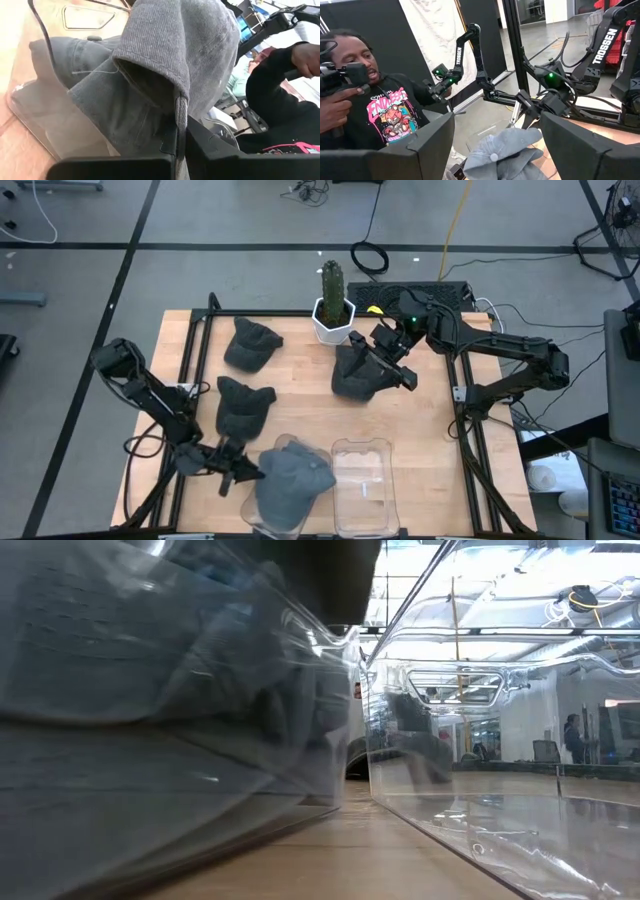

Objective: Pick & Place hat
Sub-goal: Put the gray cap into the left transparent bin

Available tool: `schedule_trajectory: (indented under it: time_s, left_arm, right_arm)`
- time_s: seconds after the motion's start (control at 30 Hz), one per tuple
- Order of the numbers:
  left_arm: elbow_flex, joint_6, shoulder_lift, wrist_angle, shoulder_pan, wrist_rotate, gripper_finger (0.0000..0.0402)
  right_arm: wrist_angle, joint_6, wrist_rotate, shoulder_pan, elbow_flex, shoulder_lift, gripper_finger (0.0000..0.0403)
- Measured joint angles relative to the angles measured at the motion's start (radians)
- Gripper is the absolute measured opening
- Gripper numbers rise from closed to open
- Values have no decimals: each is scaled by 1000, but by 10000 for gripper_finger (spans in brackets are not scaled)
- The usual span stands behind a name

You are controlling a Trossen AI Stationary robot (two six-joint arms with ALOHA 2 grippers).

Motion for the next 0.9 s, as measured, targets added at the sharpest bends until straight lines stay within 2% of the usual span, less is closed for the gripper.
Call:
schedule_trajectory:
  time_s: [0.17,0.33,0.53,0.7,0.9]
  left_arm:
    - [0,-30,0,-25,23,27,14]
    - [-1,-2,1,-11,37,15,39]
    - [-3,198,2,124,36,25,102]
    - [-3,205,1,158,35,76,168]
    - [-3,233,-17,163,35,79,226]
  right_arm:
    - [0,-5,0,0,0,0,281]
    - [0,-6,0,0,0,0,281]
    - [-1,-4,1,0,0,0,281]
    - [-4,-3,1,0,0,0,281]
    - [-22,-23,2,0,0,0,281]
